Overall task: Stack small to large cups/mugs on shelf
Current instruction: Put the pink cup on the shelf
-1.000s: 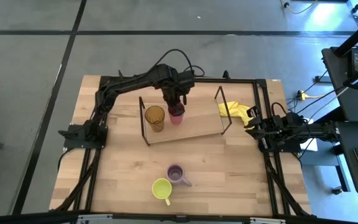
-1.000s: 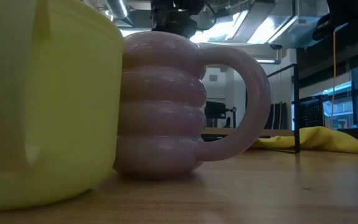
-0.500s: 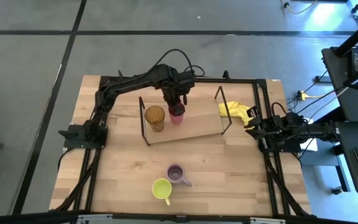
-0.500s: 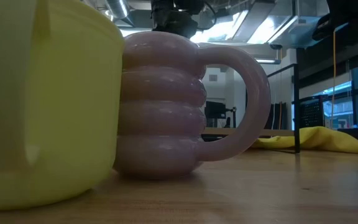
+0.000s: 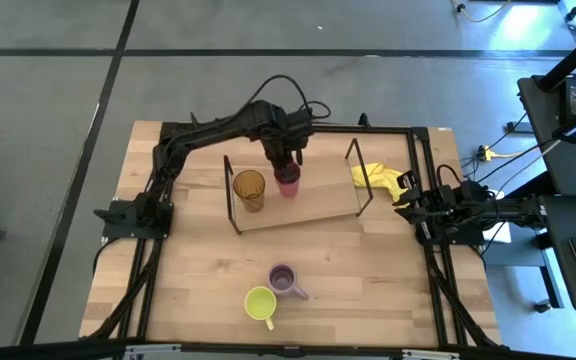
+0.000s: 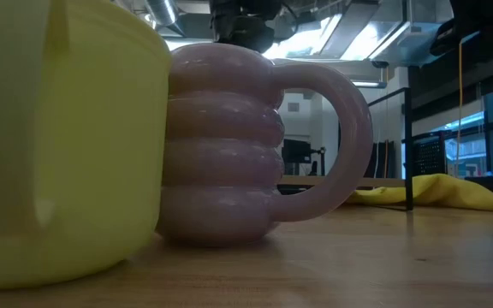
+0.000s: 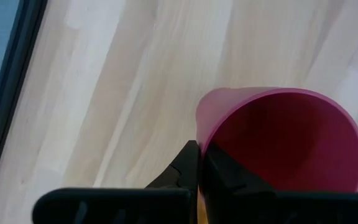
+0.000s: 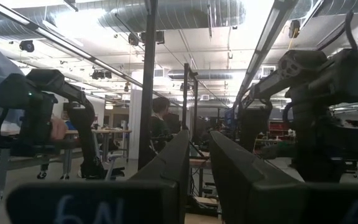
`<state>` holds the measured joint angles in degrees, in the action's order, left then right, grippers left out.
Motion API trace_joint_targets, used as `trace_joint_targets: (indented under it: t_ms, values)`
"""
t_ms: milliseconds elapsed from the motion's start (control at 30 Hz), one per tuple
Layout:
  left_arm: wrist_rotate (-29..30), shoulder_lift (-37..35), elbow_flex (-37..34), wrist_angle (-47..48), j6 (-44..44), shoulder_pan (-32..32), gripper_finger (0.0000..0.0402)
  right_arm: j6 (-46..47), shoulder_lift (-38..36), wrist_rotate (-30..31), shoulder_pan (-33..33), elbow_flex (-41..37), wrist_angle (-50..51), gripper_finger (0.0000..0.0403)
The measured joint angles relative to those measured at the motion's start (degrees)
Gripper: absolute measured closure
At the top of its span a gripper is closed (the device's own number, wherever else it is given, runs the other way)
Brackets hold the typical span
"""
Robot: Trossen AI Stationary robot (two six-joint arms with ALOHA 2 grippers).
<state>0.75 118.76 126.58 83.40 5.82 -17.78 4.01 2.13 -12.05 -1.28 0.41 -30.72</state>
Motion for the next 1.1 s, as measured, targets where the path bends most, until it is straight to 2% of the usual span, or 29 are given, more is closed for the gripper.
trace_joint_targets:
  t_ms: [233,467,700,1100]
  values:
    - [1.07,-0.16,-0.89,2.74,2.87,-1.41,0.0401,0.02,0.00,-0.02,-0.02,0.00,-0.02,0.0336]
    - [1.16,-0.78,-5.23,-1.96,4.12,-0.31,0.0401,0.00,0.00,-0.02,0.00,0.01,-0.02,0.0336]
    - [0.93,-0.72,-7.65,-2.41,3.69,0.72,0.0401,0.00,0.00,-0.02,-0.01,0.02,-0.02,0.0336]
    - [0.05,-1.01,-7.72,-1.79,4.04,1.88,0.0401,0.00,0.00,-0.02,-0.01,0.02,-0.02,0.0336]
